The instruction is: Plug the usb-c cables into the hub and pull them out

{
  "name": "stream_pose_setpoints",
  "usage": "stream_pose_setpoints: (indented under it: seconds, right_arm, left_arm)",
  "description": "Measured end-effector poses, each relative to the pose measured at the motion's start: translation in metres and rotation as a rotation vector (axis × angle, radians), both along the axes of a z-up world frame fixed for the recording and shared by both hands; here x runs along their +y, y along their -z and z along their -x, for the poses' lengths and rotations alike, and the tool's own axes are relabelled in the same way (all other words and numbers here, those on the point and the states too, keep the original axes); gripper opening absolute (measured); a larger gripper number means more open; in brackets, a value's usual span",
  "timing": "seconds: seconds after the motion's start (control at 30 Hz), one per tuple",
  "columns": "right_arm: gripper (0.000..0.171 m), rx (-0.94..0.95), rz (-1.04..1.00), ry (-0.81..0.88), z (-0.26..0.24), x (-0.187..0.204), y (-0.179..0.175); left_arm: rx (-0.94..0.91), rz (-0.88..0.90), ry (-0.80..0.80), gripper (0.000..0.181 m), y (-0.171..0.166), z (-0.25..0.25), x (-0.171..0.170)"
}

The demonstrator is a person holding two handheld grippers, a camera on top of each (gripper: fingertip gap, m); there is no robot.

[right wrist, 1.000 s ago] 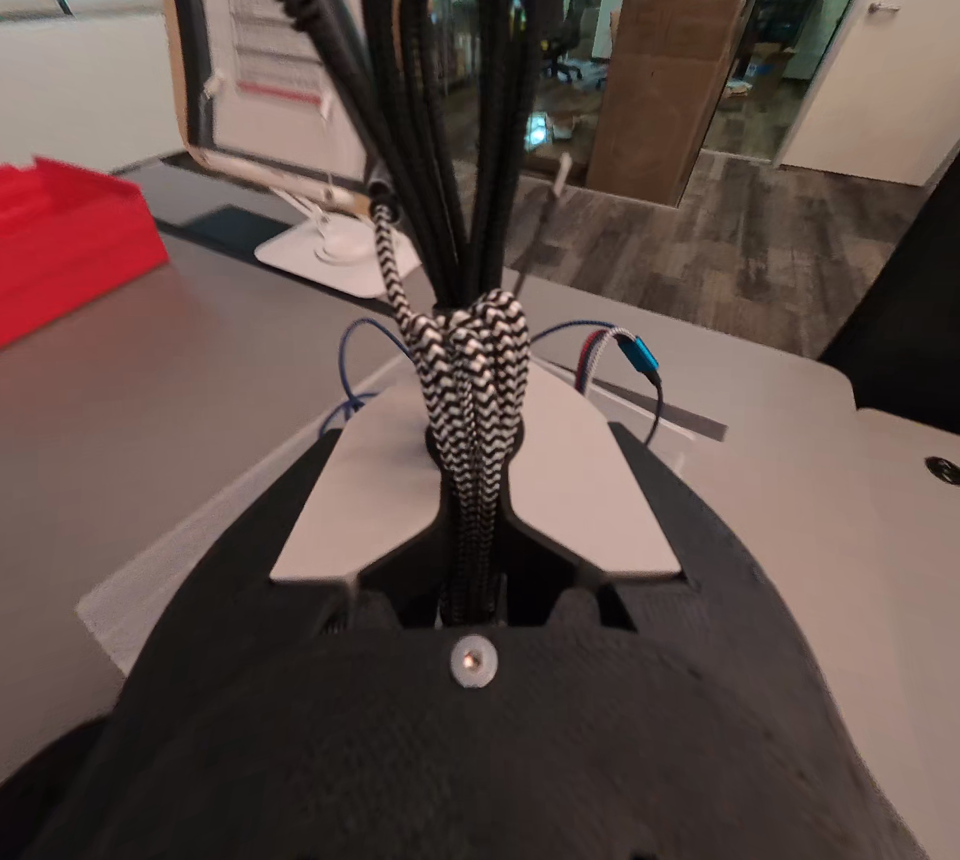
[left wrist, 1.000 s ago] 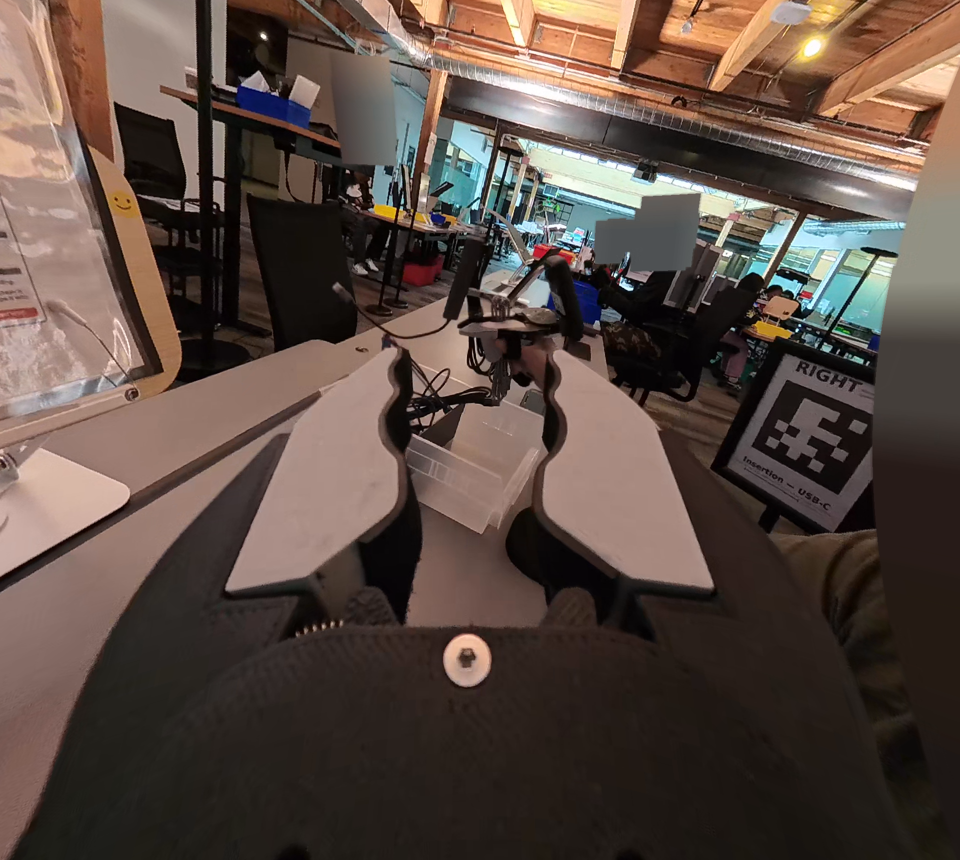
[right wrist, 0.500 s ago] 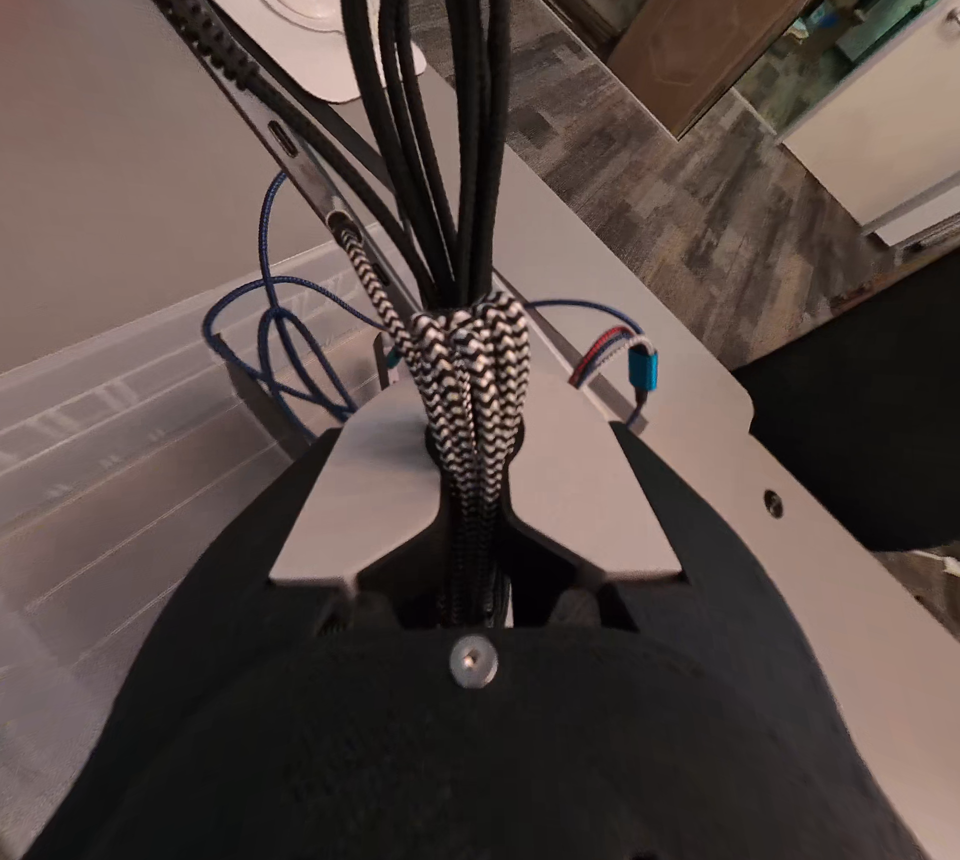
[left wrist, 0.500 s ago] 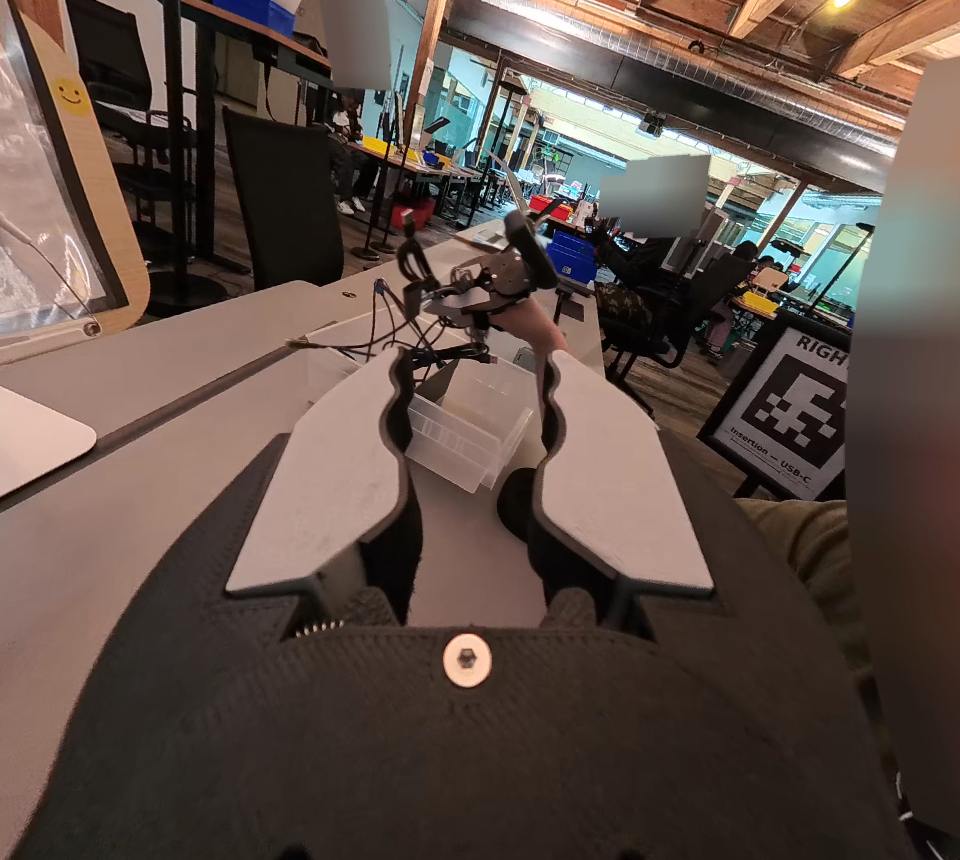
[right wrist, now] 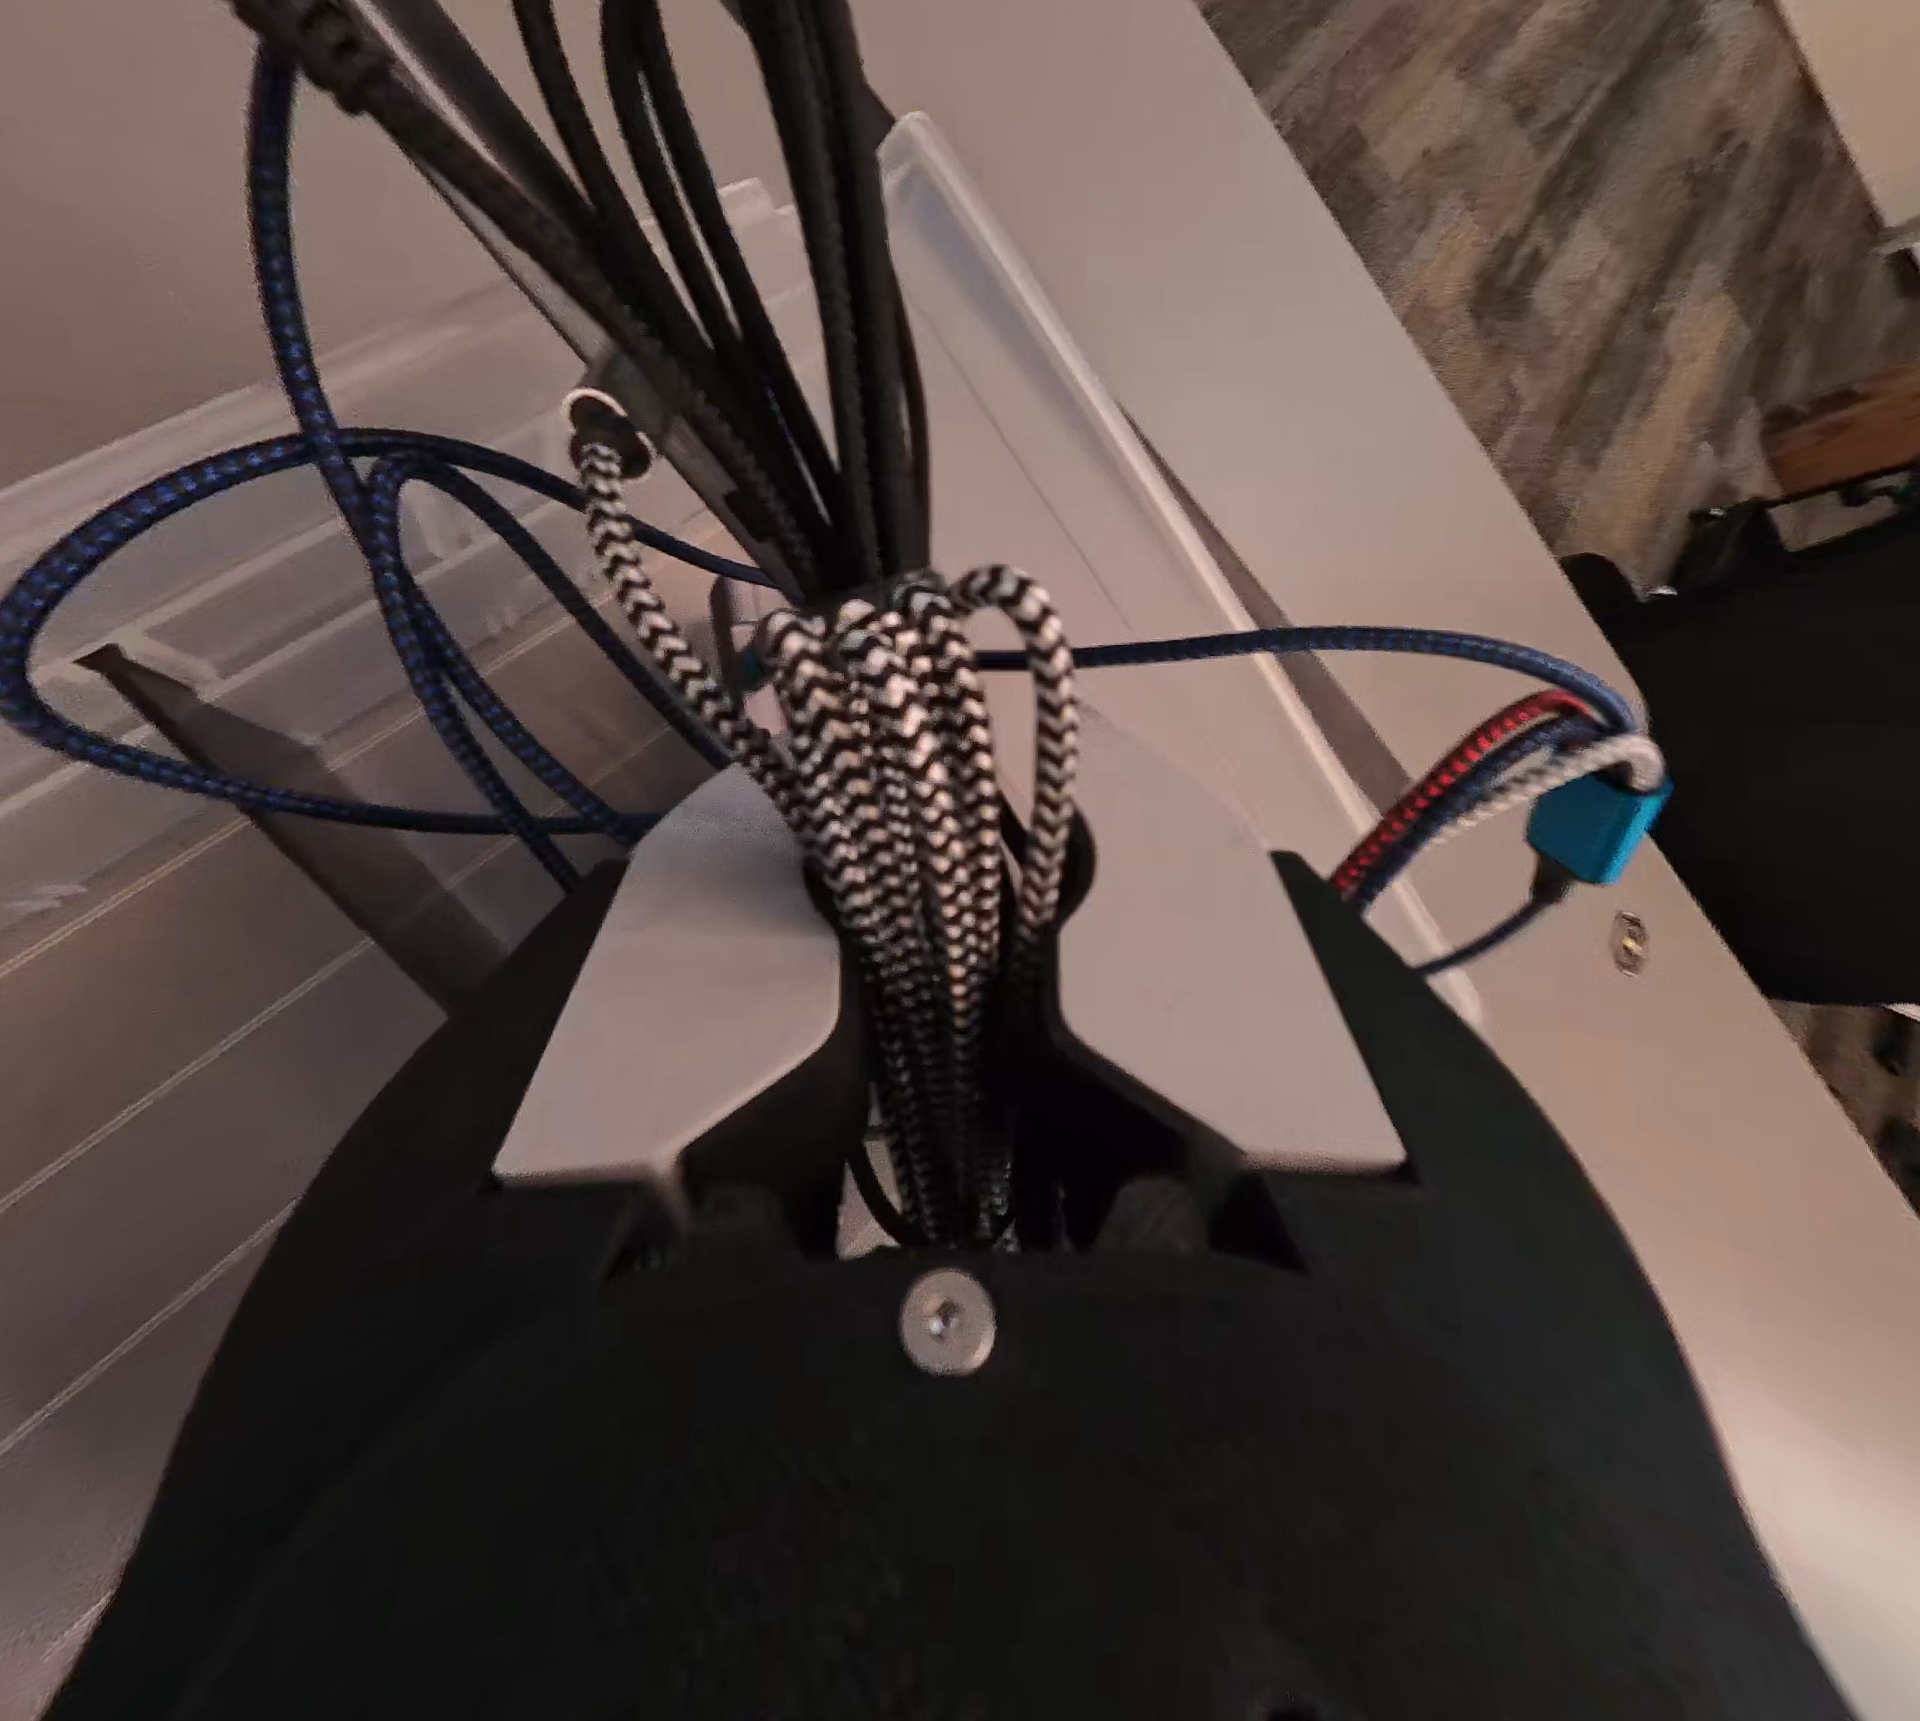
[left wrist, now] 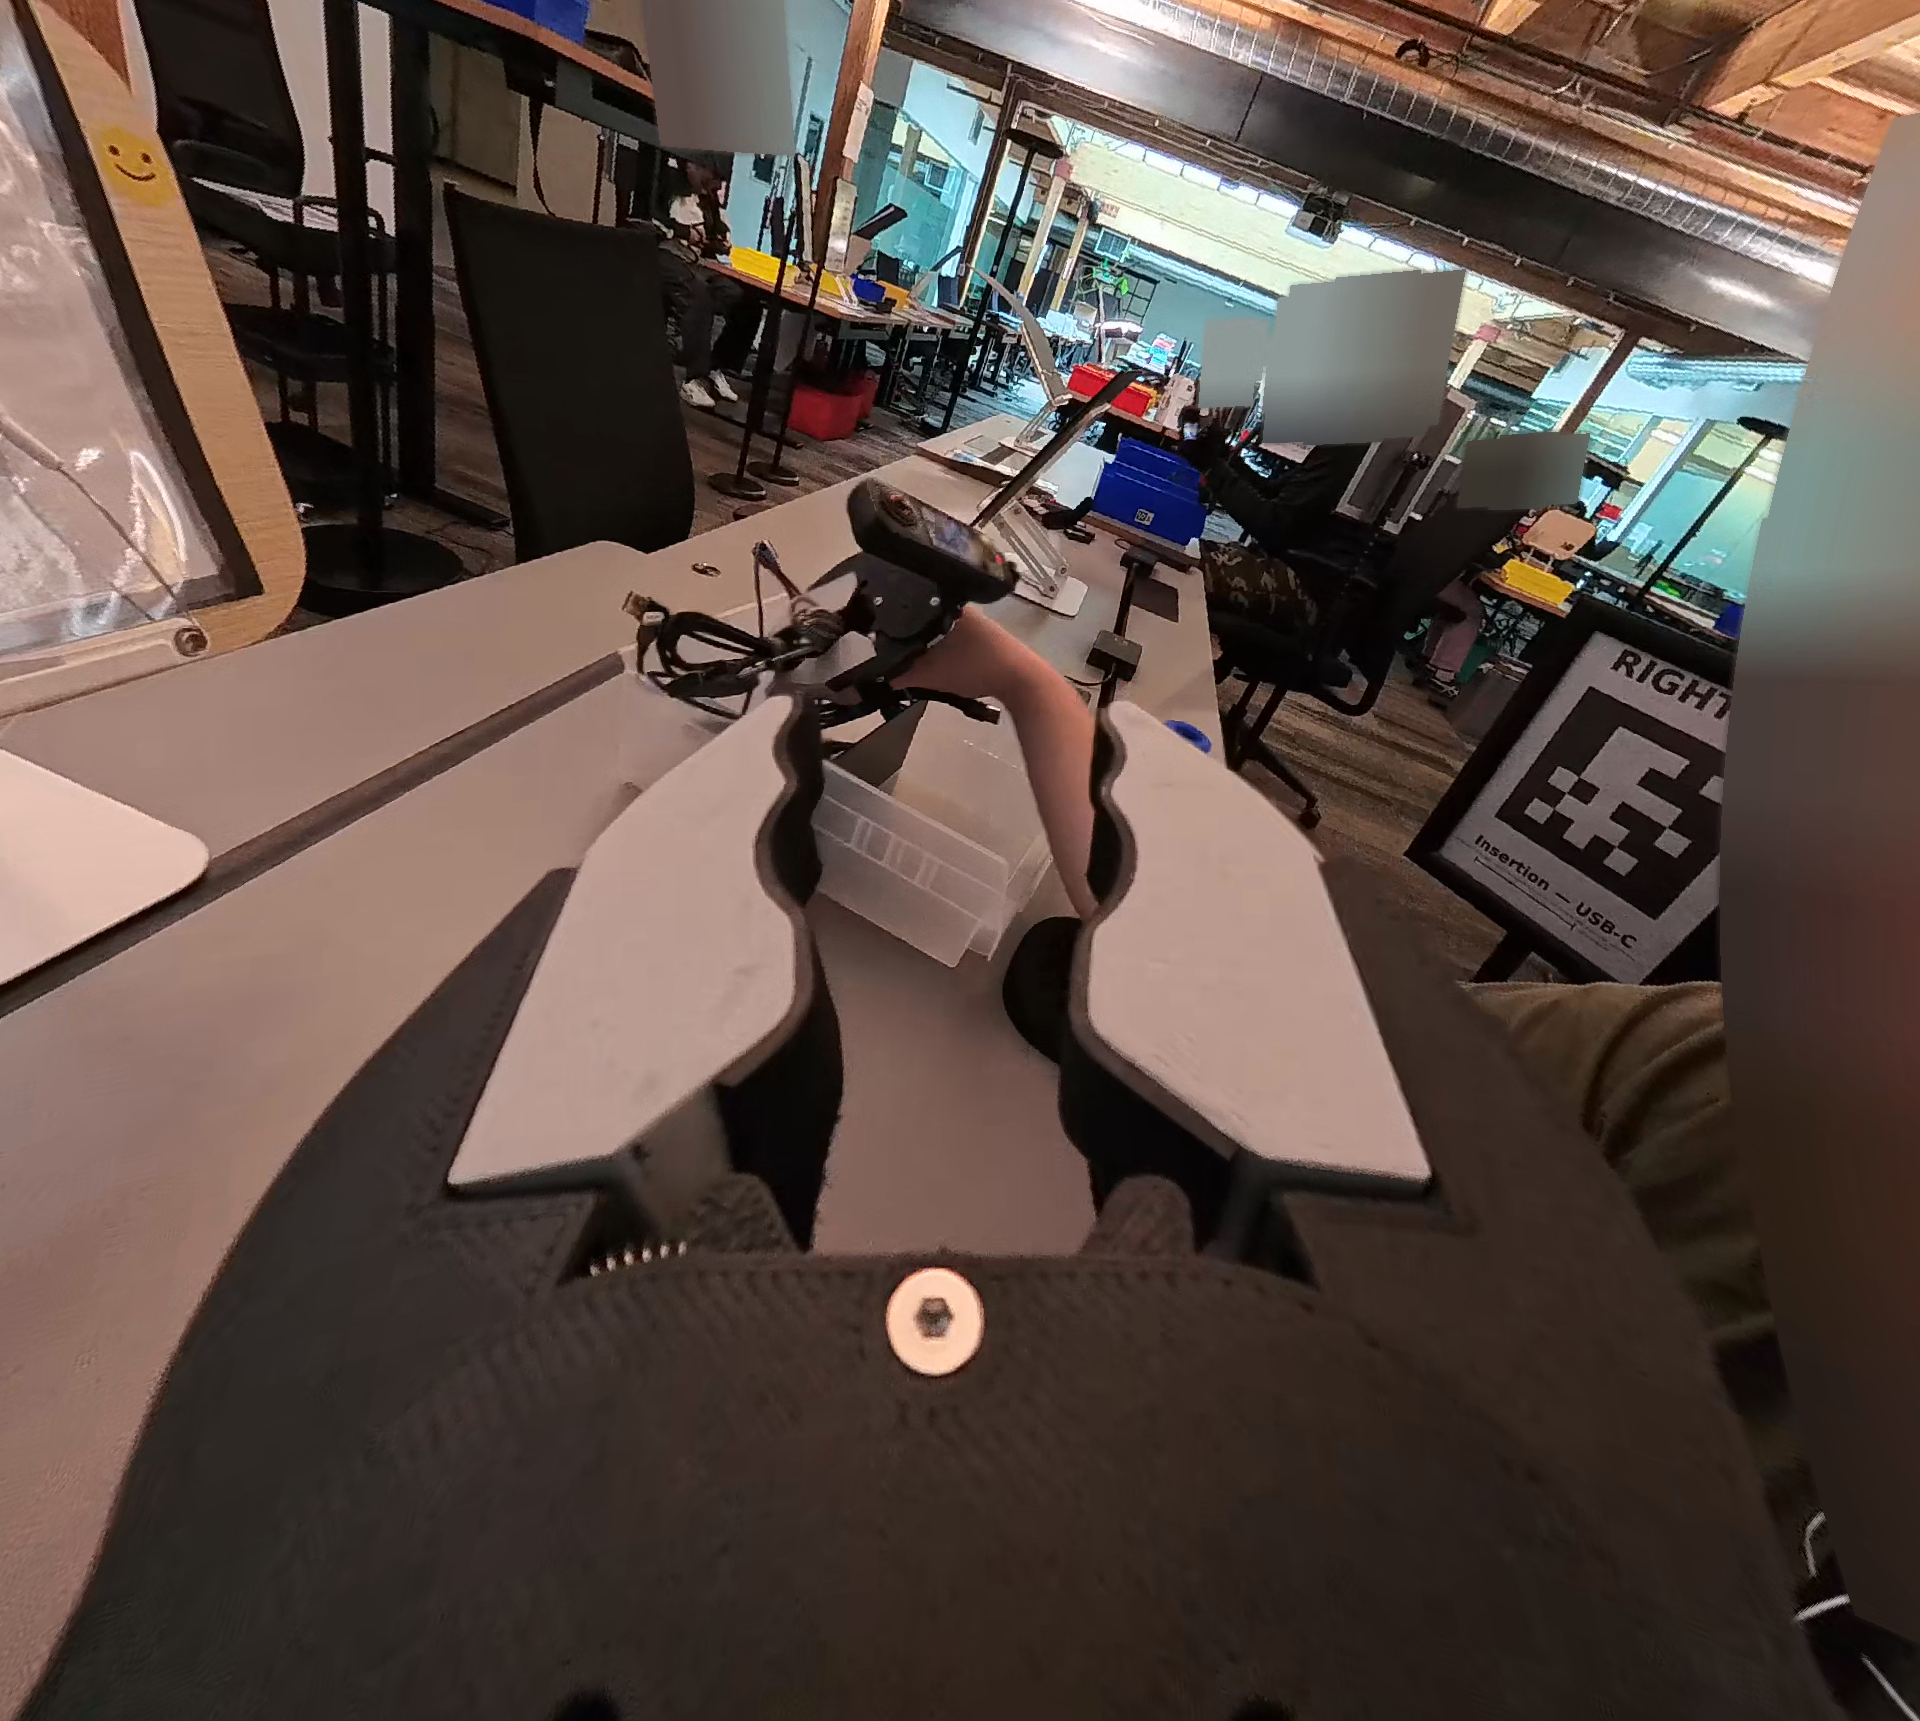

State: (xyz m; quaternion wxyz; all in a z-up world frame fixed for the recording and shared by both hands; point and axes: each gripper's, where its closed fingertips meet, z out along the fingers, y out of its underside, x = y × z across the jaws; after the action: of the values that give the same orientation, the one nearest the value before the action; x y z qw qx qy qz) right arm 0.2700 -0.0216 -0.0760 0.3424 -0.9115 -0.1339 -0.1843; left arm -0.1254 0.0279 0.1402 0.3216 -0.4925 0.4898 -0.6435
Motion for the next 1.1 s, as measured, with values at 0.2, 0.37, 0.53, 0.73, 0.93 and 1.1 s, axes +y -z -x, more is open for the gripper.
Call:
stream_pose_setpoints:
  seconds: [0.2,0.37,0.53,0.73,0.93,1.1]
  right_arm:
    - [0.074,0.222,0.072,0.179,0.021,-0.038,-0.021]
    - [0.073,0.200,0.106,0.262,0.030,-0.085,-0.046]
    - [0.073,0.254,0.165,0.476,0.025,-0.132,-0.046]
    - [0.077,0.531,0.180,0.701,0.010,-0.155,-0.014]
    - [0.080,0.626,0.169,0.774,0.000,-0.159,0.000]
    - [0.064,0.735,0.270,0.790,0.006,-0.161,0.029]
  left_arm:
    - [0.096,-0.123,-0.123,0.056,0.006,0.014,0.027]
    - [0.351,-0.449,-0.565,0.064,0.029,0.051,0.108]
    - [0.632,-0.783,-1.199,0.079,0.023,0.136,0.206]
    - [0.604,-0.826,-1.556,0.086,0.000,0.193,0.240]
    - [0.563,-0.766,-1.677,0.096,-0.009,0.222,0.247]
    - [0.534,-0.751,-1.693,0.097,-0.013,0.230,0.246]
